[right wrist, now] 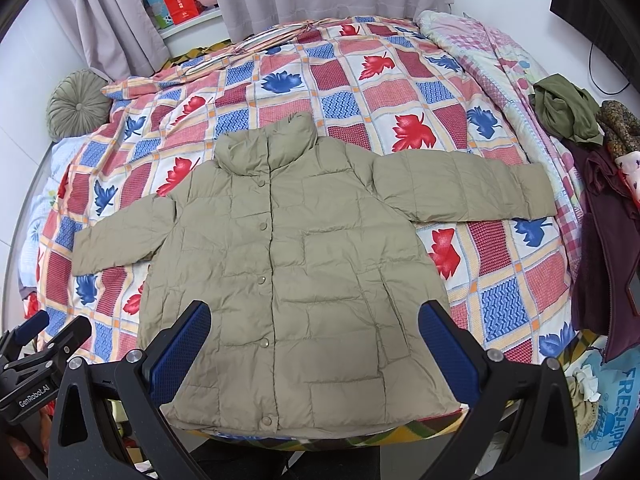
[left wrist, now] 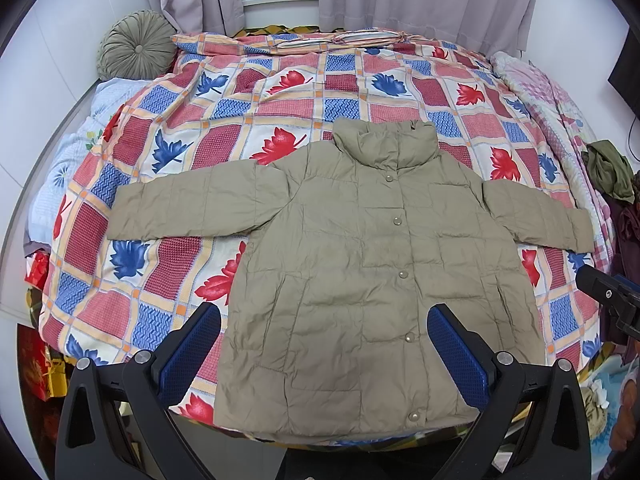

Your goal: Fold large clothes

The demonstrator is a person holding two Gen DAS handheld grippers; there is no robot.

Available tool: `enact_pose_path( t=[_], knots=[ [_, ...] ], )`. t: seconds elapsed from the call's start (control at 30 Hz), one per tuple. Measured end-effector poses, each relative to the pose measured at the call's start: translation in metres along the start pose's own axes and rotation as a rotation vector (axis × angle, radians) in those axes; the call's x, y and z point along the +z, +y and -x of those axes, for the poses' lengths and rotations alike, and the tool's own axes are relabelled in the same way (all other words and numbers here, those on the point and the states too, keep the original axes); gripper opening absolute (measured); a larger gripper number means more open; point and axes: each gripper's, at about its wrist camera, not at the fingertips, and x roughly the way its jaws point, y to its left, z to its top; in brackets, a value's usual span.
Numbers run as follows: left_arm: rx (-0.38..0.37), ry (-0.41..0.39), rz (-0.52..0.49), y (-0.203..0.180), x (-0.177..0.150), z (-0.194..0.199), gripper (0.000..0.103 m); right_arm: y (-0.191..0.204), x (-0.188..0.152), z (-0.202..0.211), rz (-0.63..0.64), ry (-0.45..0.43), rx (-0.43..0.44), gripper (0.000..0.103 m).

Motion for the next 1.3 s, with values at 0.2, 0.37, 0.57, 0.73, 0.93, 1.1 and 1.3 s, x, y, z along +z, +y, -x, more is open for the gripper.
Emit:
enact_pose_path(
  t=[0.2,0.37,0.57,0.73,0.93,1.1,1.3],
  knots=[
    [-0.001,0.000,-0.001,0.000,0.000,0.000,0.103,0.000,0.000,0.000,0.000,-0.001,0.000,0.103],
    [0.000,-0.001,0.000,0.000,0.000,0.000,0.103,0.000,0.000,0.000,0.000,-0.001,0.000,0.103],
    [-0.002,-0.001,0.000,0.000,-0.001,0.000,0.103,0.000,0.000,0.000,0.000,0.000,0.000,0.103],
    [-0.003,0.000,0.001,0.000,-0.001,0.000,0.103,0.000,0.000,-0.001,0.000,0.002,0.000,0.103],
    [-0.012,0.004,0.005,0.000,-0.005,0.000,0.103,0.002,-0.001,0.000,-0.001,0.004,-0.001,0.103],
    [-0.026,0.008,0.019,0.001,-0.008,-0.001,0.103,0.001,0.000,-0.001,0.002,0.002,-0.001,0.103],
    [-0.063,0.040,0.054,0.021,-0.006,-0.012,0.103,0.006,-0.002,-0.001,0.005,0.008,0.000,0.103]
  ],
)
